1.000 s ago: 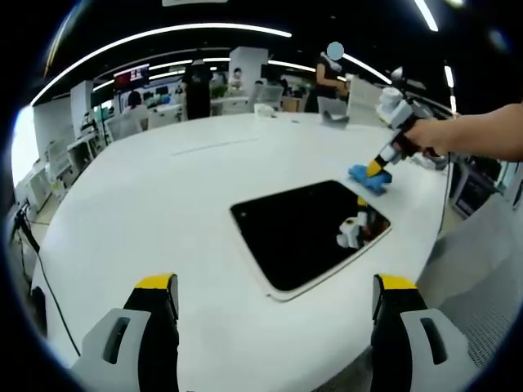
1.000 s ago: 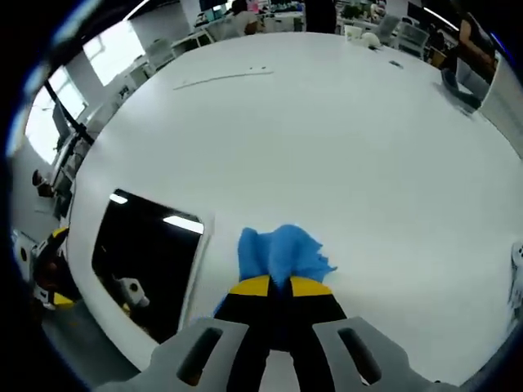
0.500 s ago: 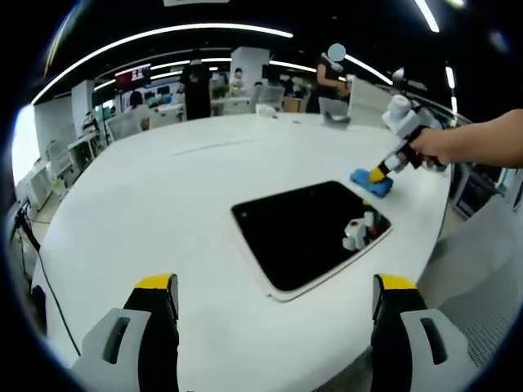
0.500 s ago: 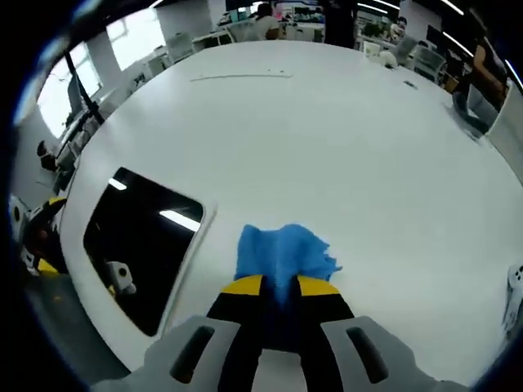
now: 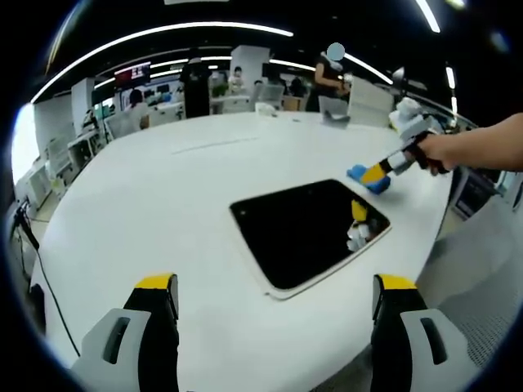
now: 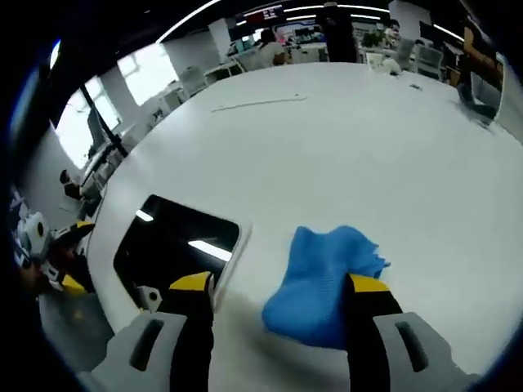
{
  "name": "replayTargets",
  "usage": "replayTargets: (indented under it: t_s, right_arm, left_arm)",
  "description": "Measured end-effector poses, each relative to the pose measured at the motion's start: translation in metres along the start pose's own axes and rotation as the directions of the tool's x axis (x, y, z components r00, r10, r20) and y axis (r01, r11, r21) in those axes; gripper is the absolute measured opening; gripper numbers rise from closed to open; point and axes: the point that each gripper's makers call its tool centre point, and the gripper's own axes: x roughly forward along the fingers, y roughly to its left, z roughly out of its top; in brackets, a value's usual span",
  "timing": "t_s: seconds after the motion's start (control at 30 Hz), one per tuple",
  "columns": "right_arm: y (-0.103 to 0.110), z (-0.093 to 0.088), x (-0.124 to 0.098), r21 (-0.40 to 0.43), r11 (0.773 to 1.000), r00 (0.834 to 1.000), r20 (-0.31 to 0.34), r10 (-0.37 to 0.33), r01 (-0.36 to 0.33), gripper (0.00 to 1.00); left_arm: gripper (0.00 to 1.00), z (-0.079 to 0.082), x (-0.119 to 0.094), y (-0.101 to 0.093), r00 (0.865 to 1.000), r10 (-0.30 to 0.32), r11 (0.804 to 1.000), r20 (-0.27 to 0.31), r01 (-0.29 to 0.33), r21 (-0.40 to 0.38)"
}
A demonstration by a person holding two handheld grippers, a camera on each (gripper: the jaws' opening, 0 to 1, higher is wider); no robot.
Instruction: Wipe the mirror surface with the cleaning cloth until all visible marks leave the cleaned area.
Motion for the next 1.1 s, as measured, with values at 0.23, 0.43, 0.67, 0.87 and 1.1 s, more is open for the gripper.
replayTargets:
  t_s: [0.23,0.43,0.67,0.87,1.1]
  right_arm:
    - [-0.008,0.006,-0.012,-0.038,0.999,0.999,0.040,-0.037,0.039,0.66]
    - [-0.008,0.019,-0.025,-0.138,0.988,0.993,0.102,-0.053,0.067,0.94]
    - [-0.009,0.027,-0.037,-0.243,0.967,0.982,0.189,-0.028,0.074,1.00]
    - [-0.003,0.025,-0.051,-0.270,0.956,0.960,0.277,-0.041,0.119,1.00]
    - [0.009,0.007,-0.069,-0.260,0.958,0.946,0.324,-0.035,0.124,1.00]
  left_arm:
    - [0.99,0.002,-0.002,0.002,1.000,0.014,1.000,0.011,-0.014,0.007]
    - [0.99,0.000,-0.002,0.003,1.000,0.016,1.000,0.006,-0.016,0.000]
    - [0.99,0.005,-0.005,0.008,0.999,0.045,0.999,0.027,-0.045,0.020]
    - [0.99,0.007,-0.005,0.009,0.998,0.045,0.998,0.035,-0.046,0.031]
    - [0.99,0.008,-0.006,0.012,0.998,0.037,0.999,0.047,-0.036,-0.022]
